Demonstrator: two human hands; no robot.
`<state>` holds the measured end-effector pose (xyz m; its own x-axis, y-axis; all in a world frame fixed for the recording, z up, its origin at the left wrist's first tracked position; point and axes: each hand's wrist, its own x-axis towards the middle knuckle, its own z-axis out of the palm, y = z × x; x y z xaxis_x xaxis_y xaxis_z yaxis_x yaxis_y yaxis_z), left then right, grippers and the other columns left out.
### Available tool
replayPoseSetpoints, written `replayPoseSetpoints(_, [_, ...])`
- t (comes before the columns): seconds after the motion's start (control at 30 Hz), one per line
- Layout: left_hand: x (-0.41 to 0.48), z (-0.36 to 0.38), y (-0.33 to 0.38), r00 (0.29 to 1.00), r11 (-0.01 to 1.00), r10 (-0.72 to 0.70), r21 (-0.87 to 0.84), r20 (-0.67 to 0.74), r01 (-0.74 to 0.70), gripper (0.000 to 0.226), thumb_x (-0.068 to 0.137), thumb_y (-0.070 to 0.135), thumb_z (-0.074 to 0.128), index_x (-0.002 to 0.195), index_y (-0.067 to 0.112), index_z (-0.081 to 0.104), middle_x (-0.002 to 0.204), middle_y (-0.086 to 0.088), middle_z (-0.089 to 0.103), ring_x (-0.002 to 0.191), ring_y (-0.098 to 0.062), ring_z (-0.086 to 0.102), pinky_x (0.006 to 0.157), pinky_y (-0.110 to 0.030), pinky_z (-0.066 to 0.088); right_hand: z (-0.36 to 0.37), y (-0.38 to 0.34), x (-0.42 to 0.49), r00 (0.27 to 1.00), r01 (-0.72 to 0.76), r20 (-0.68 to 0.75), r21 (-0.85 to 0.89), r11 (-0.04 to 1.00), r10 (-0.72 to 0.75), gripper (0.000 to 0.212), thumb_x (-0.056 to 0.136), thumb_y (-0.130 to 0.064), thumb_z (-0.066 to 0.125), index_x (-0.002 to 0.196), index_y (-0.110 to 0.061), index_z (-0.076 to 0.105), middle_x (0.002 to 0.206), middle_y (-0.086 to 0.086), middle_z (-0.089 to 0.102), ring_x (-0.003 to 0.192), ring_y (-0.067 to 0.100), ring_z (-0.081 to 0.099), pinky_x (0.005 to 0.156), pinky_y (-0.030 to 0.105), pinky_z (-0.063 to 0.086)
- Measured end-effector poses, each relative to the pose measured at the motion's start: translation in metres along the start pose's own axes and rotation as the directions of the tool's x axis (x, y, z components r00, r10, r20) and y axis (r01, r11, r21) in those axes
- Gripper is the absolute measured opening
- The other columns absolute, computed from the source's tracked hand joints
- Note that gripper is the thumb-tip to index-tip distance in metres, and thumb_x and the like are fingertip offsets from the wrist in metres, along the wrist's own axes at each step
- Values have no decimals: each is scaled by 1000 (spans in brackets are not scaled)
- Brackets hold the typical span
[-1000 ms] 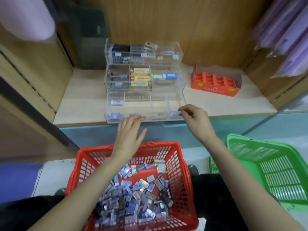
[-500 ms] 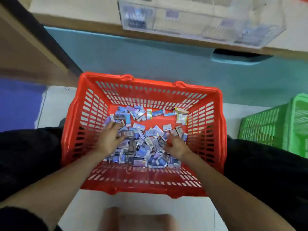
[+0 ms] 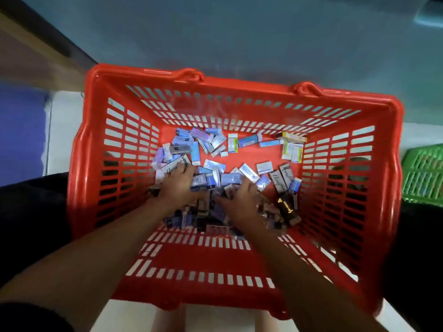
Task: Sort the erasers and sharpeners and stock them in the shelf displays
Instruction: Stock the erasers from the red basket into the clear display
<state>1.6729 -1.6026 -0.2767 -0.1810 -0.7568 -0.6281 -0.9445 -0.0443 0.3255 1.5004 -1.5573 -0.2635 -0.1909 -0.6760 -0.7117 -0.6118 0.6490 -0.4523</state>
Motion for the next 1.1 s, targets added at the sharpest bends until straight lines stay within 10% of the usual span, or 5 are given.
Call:
replayPoseSetpoints(0.3, [5,-2,2,997,967,-54,-245,62,67,62,79,49,69,130,21,51,125,-11,50,114,-29,51,93,-33,43,6,3,5,997,-43,-35,540,841,73,36,70,-38,73,92,-36,44,108,20,56,88,25,62,76,49,55])
replayPoseSetpoints(0.5, [13,-7,6,982,920,-87,-363,170,145,74,74,64,64,133,26,45,137,-9,46,124,-27,47,104,-42,40,11,-2,6,1000,-22,7,687,726,24,53,90,-10,62,135,-11,35,104,5,59,86,10,57,67,15,51])
replayPoseSetpoints(0.77, [31,-6,20,962,804,-189,-532,196,266,45,81,36,72,119,16,59,133,-5,54,120,-24,51,89,-24,38,7,-17,20,995,-97,44,624,775,90,25,91,-13,60,84,-23,38,72,0,47,57,9,42,52,23,38])
replayPoseSetpoints(0.97, [25,-7,23,966,762,-196,-595,167,257,35,82,17,72,116,15,61,130,-3,54,119,-17,50,88,-16,34,-9,-14,16,986,-164,98,619,768,131,10,90,-16,63,92,-8,58,72,-4,53,62,4,51,44,10,43])
replayPoseSetpoints(1.1, [15,-8,24,971,723,-211,-651,110,231,16,82,10,71,89,16,59,109,-1,58,108,-16,55,84,-18,37,-16,-11,14,980,-194,91,628,754,176,17,88,-27,66,89,-13,56,79,1,49,71,14,47,67,29,44])
